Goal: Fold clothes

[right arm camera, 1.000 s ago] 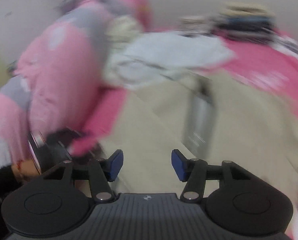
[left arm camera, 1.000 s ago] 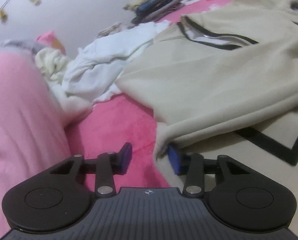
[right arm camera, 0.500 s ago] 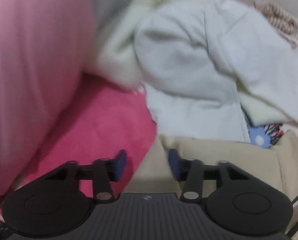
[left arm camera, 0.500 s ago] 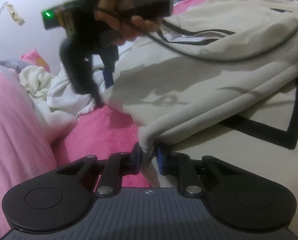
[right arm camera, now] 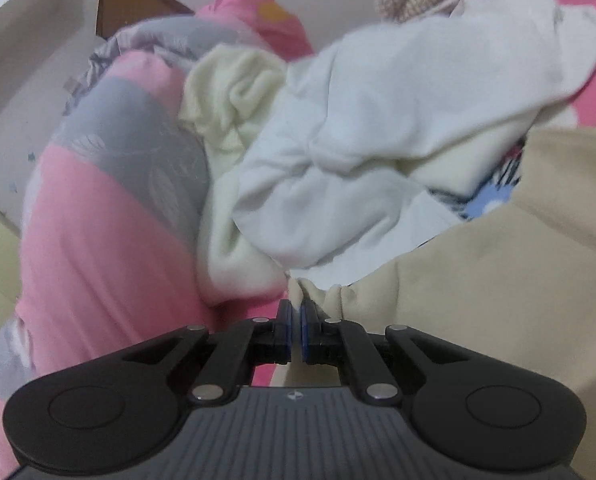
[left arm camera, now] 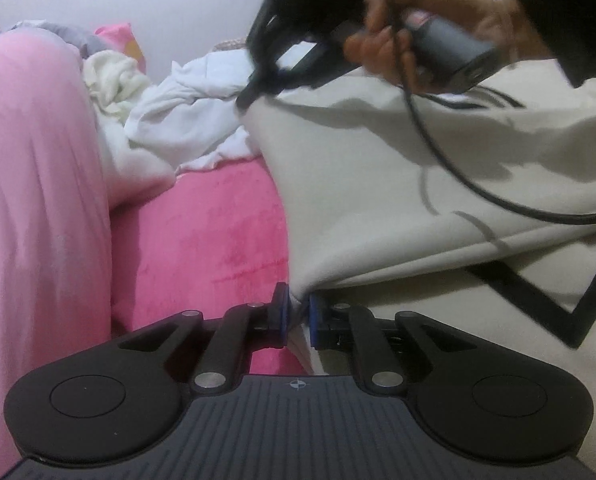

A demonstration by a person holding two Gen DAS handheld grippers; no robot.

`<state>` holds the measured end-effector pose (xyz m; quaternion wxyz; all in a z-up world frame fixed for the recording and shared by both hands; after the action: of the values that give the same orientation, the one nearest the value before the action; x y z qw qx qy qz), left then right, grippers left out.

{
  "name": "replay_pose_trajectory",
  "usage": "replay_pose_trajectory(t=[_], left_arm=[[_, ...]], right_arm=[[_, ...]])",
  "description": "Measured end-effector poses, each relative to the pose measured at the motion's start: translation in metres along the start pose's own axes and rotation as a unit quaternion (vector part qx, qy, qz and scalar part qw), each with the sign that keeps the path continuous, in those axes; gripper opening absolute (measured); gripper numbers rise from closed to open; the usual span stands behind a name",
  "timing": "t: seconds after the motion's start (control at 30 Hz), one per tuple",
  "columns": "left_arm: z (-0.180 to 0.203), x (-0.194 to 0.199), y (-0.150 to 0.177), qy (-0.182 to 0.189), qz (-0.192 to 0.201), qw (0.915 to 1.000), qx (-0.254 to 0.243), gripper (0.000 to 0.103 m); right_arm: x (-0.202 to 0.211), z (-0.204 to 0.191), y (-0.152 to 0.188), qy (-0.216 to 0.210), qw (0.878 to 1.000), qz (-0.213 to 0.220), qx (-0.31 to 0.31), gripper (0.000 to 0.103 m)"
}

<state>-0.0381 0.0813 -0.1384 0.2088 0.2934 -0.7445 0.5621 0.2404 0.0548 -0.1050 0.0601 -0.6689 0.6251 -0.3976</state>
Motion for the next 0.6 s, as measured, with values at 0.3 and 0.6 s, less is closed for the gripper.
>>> replay_pose_trajectory(t=[0.3, 0.6], left_arm=[[0.0, 0.009, 0.006, -0.011, -0.007, 0.9995, -0.028, 0.015], [-0.043, 0.042, -0.019, -0.054, -0.012, 0.9969, 0.056, 0.031]], right_arm=[[-0.017, 0.023, -0.015, 0.001, 0.994, -0.077, -0.078, 0.019], [0.236, -0.002, 0.008, 0.136, 0.989, 0.032, 0.045, 0.041]])
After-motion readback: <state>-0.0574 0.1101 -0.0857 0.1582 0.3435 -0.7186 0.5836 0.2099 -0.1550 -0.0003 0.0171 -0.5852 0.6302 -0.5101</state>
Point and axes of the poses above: each gripper's, at about its wrist camera, not at the fingertips, and x roughly against the way its jaws point, z to its right, y to its underside, the point moved 4 cm from there along -x, roughly the way its jaws point, and after that the axes turned 6 degrees about x, right-handed, at the moved point
